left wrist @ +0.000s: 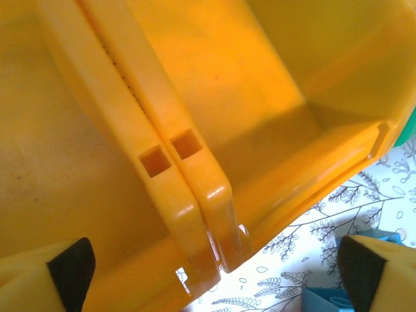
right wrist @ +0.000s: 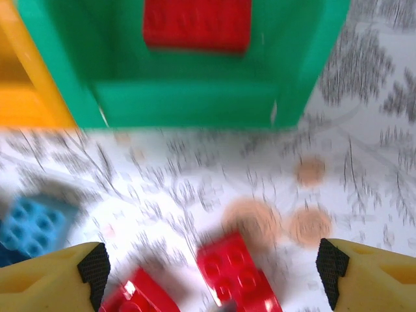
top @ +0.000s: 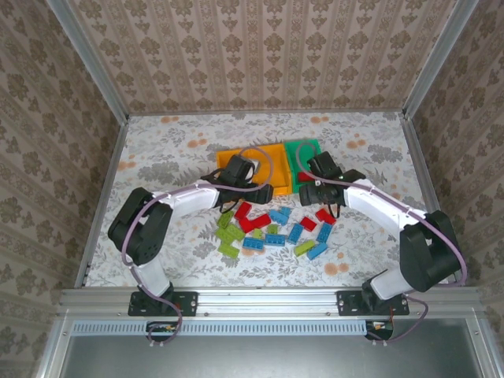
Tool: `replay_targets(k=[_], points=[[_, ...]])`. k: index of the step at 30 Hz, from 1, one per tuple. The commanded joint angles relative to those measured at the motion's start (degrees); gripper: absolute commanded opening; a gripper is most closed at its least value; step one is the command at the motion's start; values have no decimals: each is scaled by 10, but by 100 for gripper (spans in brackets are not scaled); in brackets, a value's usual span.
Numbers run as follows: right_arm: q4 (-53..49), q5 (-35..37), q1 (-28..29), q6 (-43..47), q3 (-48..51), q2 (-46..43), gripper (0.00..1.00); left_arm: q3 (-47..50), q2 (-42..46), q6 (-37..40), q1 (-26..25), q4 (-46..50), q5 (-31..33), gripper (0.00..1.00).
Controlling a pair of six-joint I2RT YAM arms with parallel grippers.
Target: Sort the legos into containers by color
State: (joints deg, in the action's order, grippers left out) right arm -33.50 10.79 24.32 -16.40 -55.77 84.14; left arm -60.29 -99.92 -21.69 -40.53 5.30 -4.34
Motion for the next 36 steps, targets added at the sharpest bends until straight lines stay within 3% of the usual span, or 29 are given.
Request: replay_targets(k=[1, 11, 15, 25, 36], points=[[-77, -4, -2, 23, 23, -32, 81, 7, 26, 16, -4, -21, -5, 100], [-84, -28, -23, 15, 50, -3, 68, 8, 23, 20, -4, -33, -13, 100], [-86, -34, -34, 16, 45, 22, 58, 10, 24, 21, -3, -31, -11, 100], [-88, -44, -43, 20, 35, 55, 56, 7, 17, 21, -3, -28, -12, 100], [-83, -31, -50, 16, 26, 73, 39, 9, 14, 16, -3, -29, -11, 100]])
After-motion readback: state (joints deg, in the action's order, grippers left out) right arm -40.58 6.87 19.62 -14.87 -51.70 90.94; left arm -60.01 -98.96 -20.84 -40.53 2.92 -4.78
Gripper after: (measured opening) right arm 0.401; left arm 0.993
